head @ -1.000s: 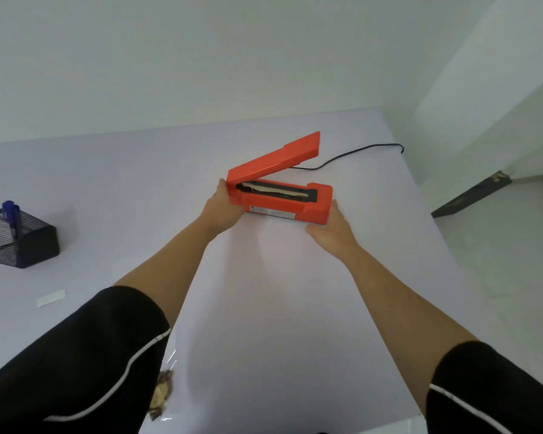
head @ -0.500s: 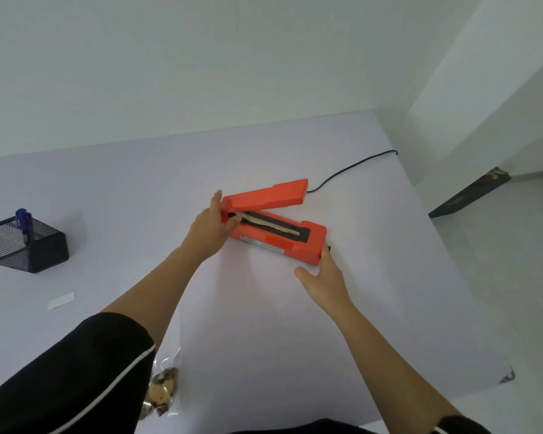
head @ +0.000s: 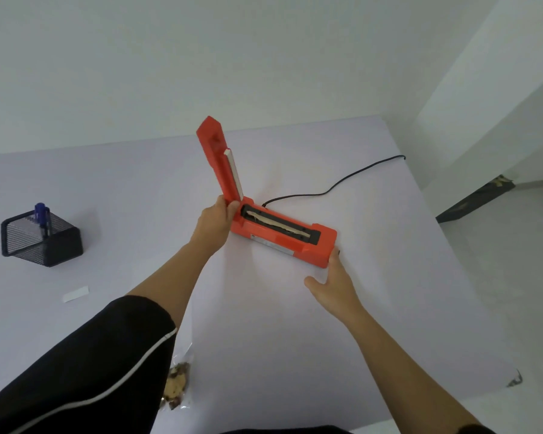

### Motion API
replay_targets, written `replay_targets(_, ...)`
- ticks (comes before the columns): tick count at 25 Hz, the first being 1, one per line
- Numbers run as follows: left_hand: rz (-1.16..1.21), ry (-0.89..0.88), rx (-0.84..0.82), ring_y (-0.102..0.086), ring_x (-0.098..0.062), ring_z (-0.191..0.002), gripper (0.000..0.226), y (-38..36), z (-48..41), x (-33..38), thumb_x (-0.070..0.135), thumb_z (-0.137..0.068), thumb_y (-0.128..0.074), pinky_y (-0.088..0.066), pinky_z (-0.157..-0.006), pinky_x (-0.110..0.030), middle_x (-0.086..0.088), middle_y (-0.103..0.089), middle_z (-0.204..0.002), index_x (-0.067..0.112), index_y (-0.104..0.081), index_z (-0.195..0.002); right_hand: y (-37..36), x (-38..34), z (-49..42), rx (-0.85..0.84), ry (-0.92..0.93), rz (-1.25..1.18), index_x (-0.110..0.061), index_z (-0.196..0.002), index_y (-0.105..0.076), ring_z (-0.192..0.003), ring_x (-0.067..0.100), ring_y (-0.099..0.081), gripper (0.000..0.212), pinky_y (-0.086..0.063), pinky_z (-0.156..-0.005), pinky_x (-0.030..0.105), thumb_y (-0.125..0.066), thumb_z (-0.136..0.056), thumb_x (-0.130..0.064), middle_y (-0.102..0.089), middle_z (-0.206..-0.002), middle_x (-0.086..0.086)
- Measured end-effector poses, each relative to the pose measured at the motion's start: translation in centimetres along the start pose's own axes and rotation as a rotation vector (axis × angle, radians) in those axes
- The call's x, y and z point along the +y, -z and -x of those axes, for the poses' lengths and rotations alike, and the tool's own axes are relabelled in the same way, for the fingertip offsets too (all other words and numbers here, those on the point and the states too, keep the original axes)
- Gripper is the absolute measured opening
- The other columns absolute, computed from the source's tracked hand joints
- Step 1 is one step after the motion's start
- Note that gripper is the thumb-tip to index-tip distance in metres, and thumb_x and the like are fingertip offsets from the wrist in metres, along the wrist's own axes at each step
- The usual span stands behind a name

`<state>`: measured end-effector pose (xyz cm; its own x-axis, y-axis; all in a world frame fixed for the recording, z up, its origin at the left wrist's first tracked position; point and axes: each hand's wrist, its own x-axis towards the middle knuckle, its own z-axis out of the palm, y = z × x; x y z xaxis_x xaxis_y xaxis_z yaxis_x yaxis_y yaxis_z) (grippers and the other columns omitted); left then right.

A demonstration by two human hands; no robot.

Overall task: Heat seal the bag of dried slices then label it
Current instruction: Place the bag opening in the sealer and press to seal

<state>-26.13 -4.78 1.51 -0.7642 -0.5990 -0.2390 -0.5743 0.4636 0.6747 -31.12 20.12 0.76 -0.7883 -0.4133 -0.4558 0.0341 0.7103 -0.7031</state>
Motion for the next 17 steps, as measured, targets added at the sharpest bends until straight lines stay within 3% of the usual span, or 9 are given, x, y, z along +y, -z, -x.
replay_targets(2,0.078,-0.012,-0.040,-0.050,-0.032,-0.122,0.052,0.7,1.1,-0.6,0.042,-0.098,-0.036,-0.039,-0.097,-0.036,-0.012,-0.051,-0.137,0.011,-0.033,-0.140,-1.3,-0.3,0.9,0.198,0.062,-0.041,-0.011,-0.143,-0.022,-0.132,0.024,-0.036,0.080,-0.033,-0.109,0.034,-0.061,-0.075,-0.023,-0.034,-0.145,0.007)
replay_targets(4,0.091,0.013,-0.011,-0.050,-0.028,-0.123,0.057,1.6,2.7,-2.3,0.040,-0.097,-0.040,-0.037,-0.102,-0.035,-0.010,-0.043,-0.145,0.010,-0.026,-0.145,-3.3,-1.5,2.6,0.345,0.169,-0.061,-0.008,-0.137,-0.034,-0.126,0.017,-0.039,0.064,-0.033,-0.103,0.026,-0.061,-0.080,-0.010,-0.039,-0.137,0.006)
replay_targets(5,0.060,0.030,0.015,-0.053,-0.028,-0.120,0.055,2.2,3.7,-3.6,0.038,-0.098,-0.041,-0.039,-0.100,-0.034,-0.011,-0.044,-0.144,0.009,-0.029,-0.143,-4.8,-2.2,3.4,0.338,0.232,-0.058,-0.008,-0.134,-0.038,-0.120,0.014,-0.042,0.057,-0.035,-0.100,0.025,-0.060,-0.081,-0.007,-0.042,-0.131,0.005)
replay_targets(7,0.016,0.075,0.065,-0.056,-0.027,-0.115,0.049,3.2,5.9,-6.8,0.034,-0.097,-0.044,-0.040,-0.095,-0.033,-0.012,-0.049,-0.138,0.008,-0.037,-0.138,-7.8,-3.7,4.6,0.234,0.331,-0.034,-0.008,-0.130,-0.043,-0.112,0.011,-0.045,0.049,-0.039,-0.096,0.024,-0.058,-0.083,-0.005,-0.046,-0.122,0.005)
replay_targets(10,-0.026,0.191,0.138,-0.052,-0.028,-0.118,0.046,4.9,10.1,-12.4,0.031,-0.097,-0.046,-0.041,-0.100,-0.037,-0.014,-0.051,-0.134,0.007,-0.042,-0.136,-13.1,-5.1,4.8,0.014,0.377,0.019,-0.007,-0.132,-0.041,-0.115,0.017,-0.046,0.049,-0.037,-0.095,0.021,-0.056,-0.086,-0.006,-0.044,-0.126,0.007)
replay_targets(13,-0.054,0.336,0.166,-0.050,-0.031,-0.118,0.043,5.5,14.3,-16.9,0.025,-0.096,-0.048,-0.040,-0.100,-0.038,-0.016,-0.050,-0.131,0.005,-0.044,-0.134,-17.7,-6.3,4.4,-0.160,0.279,0.091,-0.005,-0.136,-0.035,-0.120,0.026,-0.045,0.053,-0.038,-0.101,0.030,-0.056,-0.087,-0.011,-0.036,-0.133,0.012)
replay_targets(17,0.031,0.462,0.178,-0.050,-0.032,-0.113,0.047,4.3,16.9,-18.8,0.022,-0.091,-0.055,-0.041,-0.098,-0.037,-0.017,-0.048,-0.128,0.003,-0.044,-0.133,-21.4,-7.5,4.3,-0.171,0.160,0.109,-0.002,-0.134,-0.036,-0.116,0.032,-0.048,0.056,-0.036,-0.100,0.031,-0.061,-0.084,-0.012,-0.033,-0.134,0.017)
